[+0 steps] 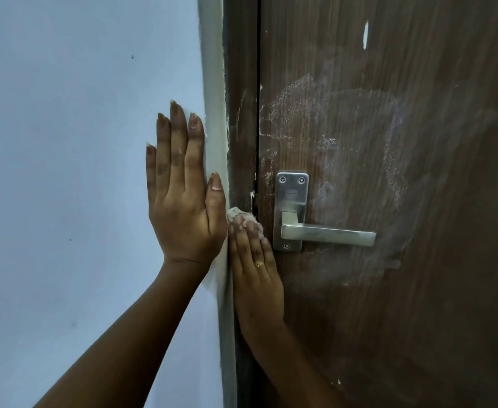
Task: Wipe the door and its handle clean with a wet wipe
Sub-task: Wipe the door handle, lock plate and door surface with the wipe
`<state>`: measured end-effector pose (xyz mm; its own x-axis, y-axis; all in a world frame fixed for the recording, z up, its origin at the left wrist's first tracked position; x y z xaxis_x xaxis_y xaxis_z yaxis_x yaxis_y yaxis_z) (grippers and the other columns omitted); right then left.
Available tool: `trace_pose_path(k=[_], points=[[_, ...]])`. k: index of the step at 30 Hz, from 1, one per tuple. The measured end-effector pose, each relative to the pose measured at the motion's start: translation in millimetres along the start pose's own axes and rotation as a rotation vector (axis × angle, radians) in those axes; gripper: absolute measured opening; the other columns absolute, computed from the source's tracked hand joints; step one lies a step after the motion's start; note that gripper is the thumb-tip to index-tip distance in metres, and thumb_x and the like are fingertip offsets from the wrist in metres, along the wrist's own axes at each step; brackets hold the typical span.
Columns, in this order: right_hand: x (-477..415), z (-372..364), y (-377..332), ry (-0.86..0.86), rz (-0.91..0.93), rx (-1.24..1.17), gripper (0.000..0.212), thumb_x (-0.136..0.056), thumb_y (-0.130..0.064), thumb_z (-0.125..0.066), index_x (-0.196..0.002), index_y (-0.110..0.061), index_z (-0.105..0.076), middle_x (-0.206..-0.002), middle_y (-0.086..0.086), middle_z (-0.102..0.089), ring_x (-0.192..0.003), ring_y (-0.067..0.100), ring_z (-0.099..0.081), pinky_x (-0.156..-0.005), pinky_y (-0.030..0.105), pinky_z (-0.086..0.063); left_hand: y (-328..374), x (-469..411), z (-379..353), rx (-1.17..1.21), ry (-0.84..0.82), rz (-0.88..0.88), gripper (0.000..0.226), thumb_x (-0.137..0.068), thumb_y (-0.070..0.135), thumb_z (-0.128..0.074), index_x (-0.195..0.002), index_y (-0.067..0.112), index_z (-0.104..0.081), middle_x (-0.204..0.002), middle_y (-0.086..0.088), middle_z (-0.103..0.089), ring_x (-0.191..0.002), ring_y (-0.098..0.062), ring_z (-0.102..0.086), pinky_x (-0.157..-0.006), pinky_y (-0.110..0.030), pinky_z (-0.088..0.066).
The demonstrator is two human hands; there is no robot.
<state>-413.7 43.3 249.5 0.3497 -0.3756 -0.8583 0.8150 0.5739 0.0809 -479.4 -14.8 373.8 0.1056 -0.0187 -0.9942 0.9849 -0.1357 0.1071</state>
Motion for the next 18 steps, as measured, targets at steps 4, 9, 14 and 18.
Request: trace_pose_path(k=[4,9,14,18], points=[[-10,6,-1,-0.053,0.000,0.032,0.058,-0.089,-0.013,-0.019,-0.146,-0.004,-0.018,-0.154,0.009,-0.010,-0.142,0.025,-0.011,-0.114,0.039,-0.005,-1,0,-1,-0.012,-0.002,0.000,0.054,-0.092,0.018,-0.036,-0.144,0.003,-0.032,-0.152,-0.020,-0.030,-0.145,-0.029,-0.019,-0.121,-0.039,-0.014],[-55,37,-7,-0.012,-0.049,-0.041,0.056,-0.095,-0.019,-0.021,-0.147,-0.003,-0.008,-0.155,0.013,0.002,-0.143,0.024,0.003,-0.117,0.038,-0.001,-1,-1,0,-0.006,-0.002,-0.001,0.053,-0.094,0.020,-0.033,-0.144,0.002,-0.032,-0.152,-0.021,-0.030,-0.145,-0.028,-0.019,-0.121,-0.038,-0.014],[-140,74,5,0.129,-0.093,-0.161,0.052,-0.096,-0.010,-0.036,-0.145,-0.002,-0.021,-0.155,0.009,-0.016,-0.142,0.024,-0.012,-0.112,0.031,-0.025,0,-1,0,0.018,0.005,0.012,0.052,-0.095,0.021,-0.028,-0.143,0.002,-0.035,-0.151,-0.020,-0.031,-0.144,-0.027,-0.021,-0.120,-0.037,-0.015],[-125,69,6,0.151,-0.031,-0.094,0.047,-0.086,-0.009,-0.036,-0.131,0.000,-0.049,-0.138,0.011,-0.049,-0.128,0.026,-0.044,-0.079,0.025,-0.053,-1,-1,0,0.017,-0.006,0.006,0.052,-0.095,0.022,-0.028,-0.144,0.003,-0.033,-0.152,-0.019,-0.030,-0.145,-0.027,-0.020,-0.120,-0.039,-0.016]])
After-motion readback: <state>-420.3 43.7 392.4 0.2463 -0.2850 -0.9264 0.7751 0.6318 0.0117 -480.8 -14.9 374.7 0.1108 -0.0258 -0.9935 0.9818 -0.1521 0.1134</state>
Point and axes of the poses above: each hand's wrist, its own x-axis away from the middle knuckle, its own z-axis out of the back of the hand, y = z × x, the point moved 3 cm from there along -x, towards the middle knuckle
